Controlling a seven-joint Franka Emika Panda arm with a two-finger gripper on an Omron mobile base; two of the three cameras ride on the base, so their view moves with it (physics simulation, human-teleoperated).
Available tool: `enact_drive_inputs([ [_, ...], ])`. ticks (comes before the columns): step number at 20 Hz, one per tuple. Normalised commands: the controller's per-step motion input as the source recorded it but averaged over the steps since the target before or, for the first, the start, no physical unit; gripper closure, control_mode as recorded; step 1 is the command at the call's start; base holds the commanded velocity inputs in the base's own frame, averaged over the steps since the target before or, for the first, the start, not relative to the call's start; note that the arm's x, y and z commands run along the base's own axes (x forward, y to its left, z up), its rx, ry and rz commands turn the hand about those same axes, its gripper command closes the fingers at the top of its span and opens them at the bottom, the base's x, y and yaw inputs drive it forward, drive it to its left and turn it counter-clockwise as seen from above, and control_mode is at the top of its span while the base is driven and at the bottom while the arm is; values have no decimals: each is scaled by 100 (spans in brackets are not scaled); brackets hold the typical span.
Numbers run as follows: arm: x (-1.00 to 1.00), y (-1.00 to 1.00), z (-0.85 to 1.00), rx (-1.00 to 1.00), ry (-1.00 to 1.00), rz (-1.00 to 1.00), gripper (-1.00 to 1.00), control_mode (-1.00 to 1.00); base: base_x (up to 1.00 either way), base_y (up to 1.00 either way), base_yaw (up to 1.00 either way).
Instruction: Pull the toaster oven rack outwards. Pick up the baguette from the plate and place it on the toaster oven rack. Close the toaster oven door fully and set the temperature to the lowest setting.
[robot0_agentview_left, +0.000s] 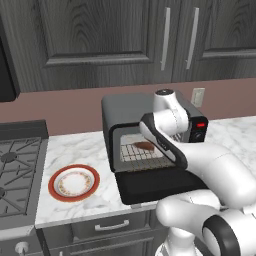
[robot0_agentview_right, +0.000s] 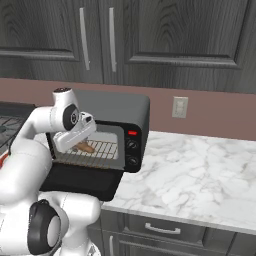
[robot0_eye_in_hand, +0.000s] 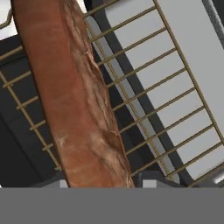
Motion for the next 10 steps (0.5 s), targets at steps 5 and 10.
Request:
enact_drive_inputs([
  [5, 0, 0, -29, 0, 0, 7, 100, -100, 0, 0, 0],
  [10, 0, 0, -1, 0, 0, 6, 100, -100, 0, 0, 0],
])
